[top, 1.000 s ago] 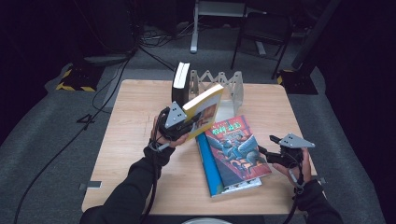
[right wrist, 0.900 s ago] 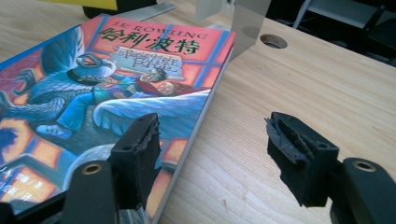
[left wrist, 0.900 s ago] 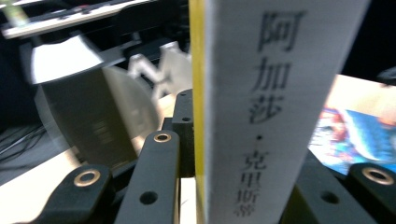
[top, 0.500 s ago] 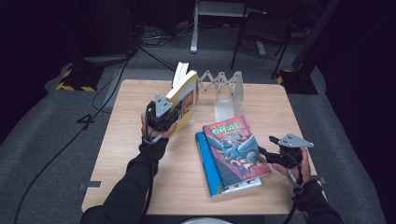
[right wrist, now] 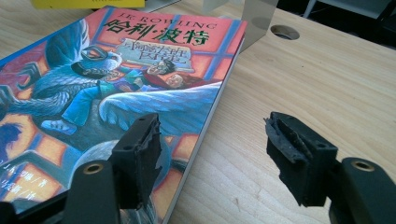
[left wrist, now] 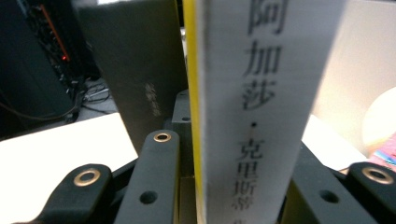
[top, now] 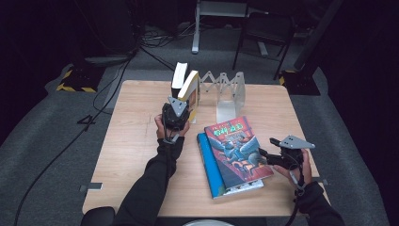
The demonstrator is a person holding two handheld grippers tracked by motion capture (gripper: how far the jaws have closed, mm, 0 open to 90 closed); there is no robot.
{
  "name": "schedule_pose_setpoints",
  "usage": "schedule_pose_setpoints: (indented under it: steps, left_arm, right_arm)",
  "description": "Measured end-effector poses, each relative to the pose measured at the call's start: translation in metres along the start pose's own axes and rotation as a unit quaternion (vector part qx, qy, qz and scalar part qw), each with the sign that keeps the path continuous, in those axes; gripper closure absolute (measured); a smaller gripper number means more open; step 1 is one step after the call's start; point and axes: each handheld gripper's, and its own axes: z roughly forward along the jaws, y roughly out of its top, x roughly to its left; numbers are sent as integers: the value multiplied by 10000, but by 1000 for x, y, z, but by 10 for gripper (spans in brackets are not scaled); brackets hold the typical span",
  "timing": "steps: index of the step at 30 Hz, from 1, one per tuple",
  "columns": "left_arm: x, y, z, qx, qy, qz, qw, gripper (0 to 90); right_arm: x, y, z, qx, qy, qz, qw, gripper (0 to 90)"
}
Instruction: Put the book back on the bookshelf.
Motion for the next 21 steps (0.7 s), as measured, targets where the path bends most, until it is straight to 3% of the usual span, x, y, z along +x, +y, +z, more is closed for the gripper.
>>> schedule_pose_setpoints:
  steps: [4, 6, 13, 18, 21]
  left_arm:
    - [-5, -7, 7, -81, 45, -152, 9998, 748]
    - [-6, -10, 8, -90, 91, -123, 9998, 748]
    - [-2, -17, 4, -112, -2, -262, 9996, 740]
    - [-1, -28, 1, -59, -58, -318, 9995, 612]
    - [-2, -37, 0, -19, -107, -236, 9997, 611]
  right_arm:
    - [0, -1, 0, 7, -16, -17, 10000, 347]
    - [0, -1, 1, -11, 38, 58, 10000, 347]
    - [-3, -3, 2, 5, 81, 227, 9997, 345]
    - [-6, -3, 1, -82, 216, 334, 9992, 325]
    - [-6, -4, 2, -43, 222, 335, 9992, 321]
